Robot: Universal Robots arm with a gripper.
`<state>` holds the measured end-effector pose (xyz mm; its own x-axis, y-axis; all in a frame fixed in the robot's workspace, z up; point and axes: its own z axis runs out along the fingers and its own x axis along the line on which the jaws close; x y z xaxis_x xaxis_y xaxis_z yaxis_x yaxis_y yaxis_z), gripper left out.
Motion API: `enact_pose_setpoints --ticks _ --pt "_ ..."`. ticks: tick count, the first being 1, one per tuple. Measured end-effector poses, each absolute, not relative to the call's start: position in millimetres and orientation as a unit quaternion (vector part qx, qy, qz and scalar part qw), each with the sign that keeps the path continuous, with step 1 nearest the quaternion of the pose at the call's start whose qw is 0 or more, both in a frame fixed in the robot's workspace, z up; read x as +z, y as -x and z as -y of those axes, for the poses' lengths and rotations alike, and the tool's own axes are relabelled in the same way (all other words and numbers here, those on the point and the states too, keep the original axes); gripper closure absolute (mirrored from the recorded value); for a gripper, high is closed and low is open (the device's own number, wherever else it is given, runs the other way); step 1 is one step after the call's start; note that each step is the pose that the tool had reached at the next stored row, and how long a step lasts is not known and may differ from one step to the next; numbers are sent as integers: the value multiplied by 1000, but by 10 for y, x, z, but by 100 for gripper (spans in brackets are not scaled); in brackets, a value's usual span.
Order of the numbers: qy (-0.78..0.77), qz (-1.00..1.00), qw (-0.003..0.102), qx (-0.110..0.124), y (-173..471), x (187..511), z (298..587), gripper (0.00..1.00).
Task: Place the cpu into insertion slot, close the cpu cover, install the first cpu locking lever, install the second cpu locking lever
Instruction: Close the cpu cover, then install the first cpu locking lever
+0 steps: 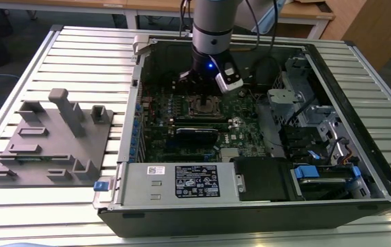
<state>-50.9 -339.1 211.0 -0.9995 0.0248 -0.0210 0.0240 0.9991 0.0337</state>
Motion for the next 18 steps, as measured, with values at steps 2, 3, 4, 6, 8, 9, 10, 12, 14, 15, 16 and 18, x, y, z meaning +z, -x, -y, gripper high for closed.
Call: enact_pose_setpoints --ticks 2,3,4,6,8,9,10,12,14,15,16,18 --pt "-12 -1000 11 17 505 2110 3391 89" --pt "-12 -1000 11 17 503 2110 3391 89" --pt "-12 -1000 11 17 503 2110 3391 89" --pt "-12 -1000 11 17 503 2111 3391 89" --pt "-12 -1000 11 17 503 2118 3391 89" --pt "-12 -1000 11 17 503 2121 3391 89" --pt "-12 -1000 11 17 503 2126 3391 89" --pt "-12 -1000 11 17 503 2136 3391 89" --pt "-12 -1000 11 17 503 2145 3391 89" --pt "-12 -1000 11 17 503 2153 3391 89" --pt "-12 -1000 11 17 503 2160 3391 89" --pt "-12 -1000 11 17 503 2177 3391 89"
